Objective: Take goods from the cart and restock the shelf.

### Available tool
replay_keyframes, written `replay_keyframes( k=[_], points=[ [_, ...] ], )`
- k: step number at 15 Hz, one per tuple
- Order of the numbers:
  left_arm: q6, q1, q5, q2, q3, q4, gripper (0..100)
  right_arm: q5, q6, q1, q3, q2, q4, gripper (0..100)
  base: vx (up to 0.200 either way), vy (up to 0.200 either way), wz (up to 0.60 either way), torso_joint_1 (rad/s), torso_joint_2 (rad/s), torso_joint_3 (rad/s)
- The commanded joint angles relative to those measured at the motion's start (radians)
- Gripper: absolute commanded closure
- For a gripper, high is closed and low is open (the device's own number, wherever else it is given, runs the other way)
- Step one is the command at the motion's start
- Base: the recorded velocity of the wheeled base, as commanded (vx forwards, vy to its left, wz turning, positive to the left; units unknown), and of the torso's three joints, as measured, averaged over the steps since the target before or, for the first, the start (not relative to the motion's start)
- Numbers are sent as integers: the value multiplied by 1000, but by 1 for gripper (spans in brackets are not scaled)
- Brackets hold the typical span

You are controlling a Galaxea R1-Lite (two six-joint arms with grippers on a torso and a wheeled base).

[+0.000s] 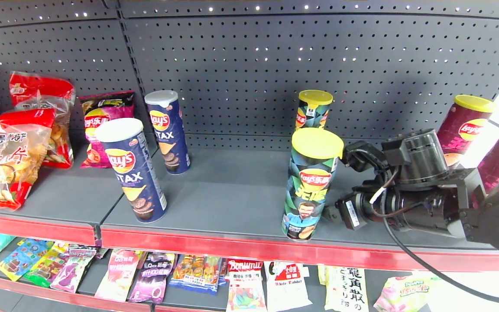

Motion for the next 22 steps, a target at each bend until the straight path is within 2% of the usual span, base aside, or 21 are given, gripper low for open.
replay_keyframes(
  k=[1, 13, 17, 22],
  points=[
    [-1, 0, 0, 0, 0, 0, 0, 1, 0, 2, 0, 1, -1, 0, 0, 0, 0, 0, 0, 0],
    [-1, 0, 1, 0, 0, 0, 0, 1, 0, 17, -15, 14, 0, 0, 0, 0, 0, 0, 0, 0],
    [0, 0, 0, 0, 0, 0, 0, -16, 0, 9, 40, -37, 0, 0, 0, 0, 0, 0, 0, 0],
    [2, 0, 0, 0, 0, 0, 0, -20, -2, 9, 161, -258, 2, 0, 0, 0, 0, 0, 0, 0]
  ],
)
